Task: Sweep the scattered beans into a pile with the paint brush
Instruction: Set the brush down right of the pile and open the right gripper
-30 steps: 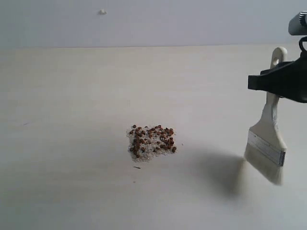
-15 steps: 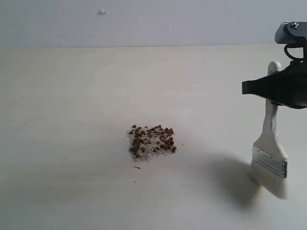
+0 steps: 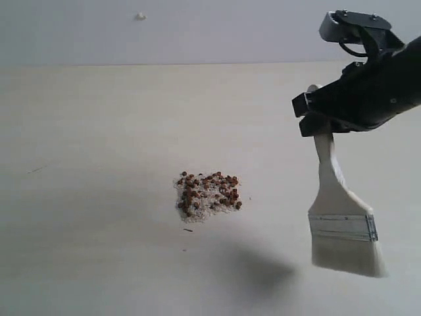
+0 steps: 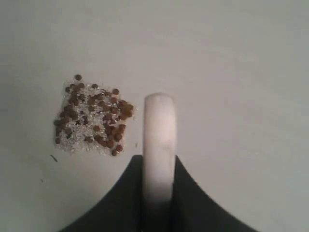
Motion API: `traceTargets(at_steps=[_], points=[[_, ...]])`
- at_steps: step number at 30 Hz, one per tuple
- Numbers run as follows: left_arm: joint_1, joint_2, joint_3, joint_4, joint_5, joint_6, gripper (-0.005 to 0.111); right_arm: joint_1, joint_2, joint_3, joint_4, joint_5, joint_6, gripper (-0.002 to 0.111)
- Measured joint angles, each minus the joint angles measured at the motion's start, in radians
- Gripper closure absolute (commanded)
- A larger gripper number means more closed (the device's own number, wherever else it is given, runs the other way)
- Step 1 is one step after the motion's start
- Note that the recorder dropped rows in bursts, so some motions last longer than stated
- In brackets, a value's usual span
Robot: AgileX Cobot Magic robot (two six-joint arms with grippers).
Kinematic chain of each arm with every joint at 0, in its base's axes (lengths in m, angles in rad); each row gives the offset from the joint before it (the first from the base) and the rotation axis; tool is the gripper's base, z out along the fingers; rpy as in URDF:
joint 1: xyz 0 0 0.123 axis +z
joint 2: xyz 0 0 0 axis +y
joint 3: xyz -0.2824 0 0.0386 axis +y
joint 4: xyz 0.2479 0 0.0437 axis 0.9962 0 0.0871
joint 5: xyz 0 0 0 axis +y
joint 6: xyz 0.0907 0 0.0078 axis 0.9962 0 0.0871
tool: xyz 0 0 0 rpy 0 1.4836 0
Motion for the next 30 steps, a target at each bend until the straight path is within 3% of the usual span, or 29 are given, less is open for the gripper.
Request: traceTargets(at_steps=[4,9,15,22,30], points=[[0.000,0.000,0.000,0.000,0.000,0.000,0.107,0.000,0.080,-0.034,0.103,0.010,-0.094,0.108],[0.000,0.000,0.000,0.000,0.000,0.000,0.107,0.000,0.202,-0.070,0.364,0.012,-0.314,0.108],[0.000,0.000,0.000,0.000,0.000,0.000,0.107,0.000,0.346,-0.161,0.589,0.123,-0.485,0.108],[0.000,0.000,0.000,0.000,0.000,0.000,0.107,-0.026,0.429,-0.258,0.600,0.304,-0.490,0.108],[0.000,0.000,0.000,0.000,0.000,0.000,0.107,-0.068,0.443,-0.265,0.404,0.175,-0.327,0.108]])
